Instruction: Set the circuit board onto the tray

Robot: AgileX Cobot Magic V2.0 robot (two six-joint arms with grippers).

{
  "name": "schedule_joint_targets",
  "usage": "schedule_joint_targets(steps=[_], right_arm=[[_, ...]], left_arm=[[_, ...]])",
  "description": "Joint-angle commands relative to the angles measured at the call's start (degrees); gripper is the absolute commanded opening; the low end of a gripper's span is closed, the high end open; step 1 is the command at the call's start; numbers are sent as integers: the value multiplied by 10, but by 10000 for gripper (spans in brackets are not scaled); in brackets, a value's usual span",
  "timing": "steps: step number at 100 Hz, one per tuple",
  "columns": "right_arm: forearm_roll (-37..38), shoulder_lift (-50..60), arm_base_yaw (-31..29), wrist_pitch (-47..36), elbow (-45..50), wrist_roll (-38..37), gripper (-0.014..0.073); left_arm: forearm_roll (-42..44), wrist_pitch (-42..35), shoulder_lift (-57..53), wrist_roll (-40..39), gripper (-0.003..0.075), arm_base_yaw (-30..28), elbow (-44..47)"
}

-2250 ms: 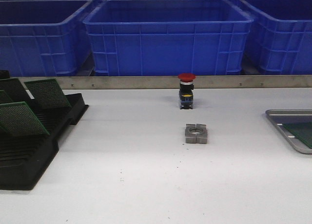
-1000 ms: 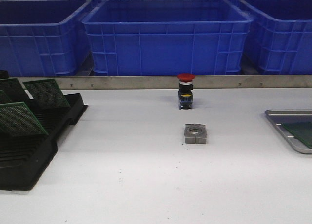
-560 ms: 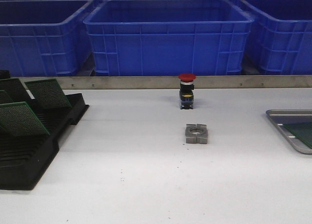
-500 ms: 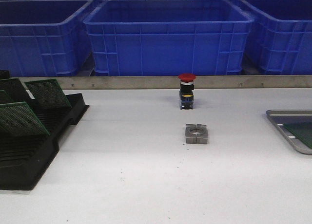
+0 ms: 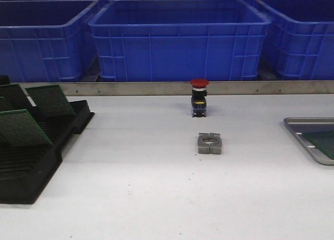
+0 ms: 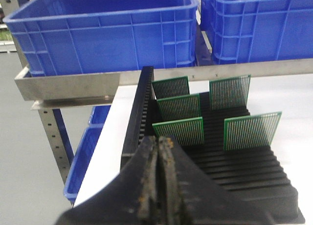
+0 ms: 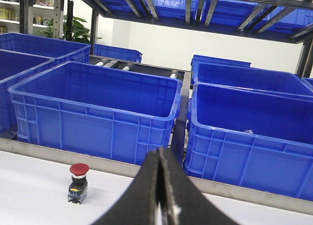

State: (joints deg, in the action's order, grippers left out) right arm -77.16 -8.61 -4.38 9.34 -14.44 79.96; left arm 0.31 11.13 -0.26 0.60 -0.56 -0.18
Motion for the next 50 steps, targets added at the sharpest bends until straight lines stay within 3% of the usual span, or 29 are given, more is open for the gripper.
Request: schedule_joint_targets(steps=[1,50], right_arm=[[-8,-7,0,-12,-15,4,-67],[-8,-7,0,-12,-15,4,-67]], left_arm=[[2,-23,-18,-6,-17,1,18],[1,-4,-18,-6,-17,1,17]])
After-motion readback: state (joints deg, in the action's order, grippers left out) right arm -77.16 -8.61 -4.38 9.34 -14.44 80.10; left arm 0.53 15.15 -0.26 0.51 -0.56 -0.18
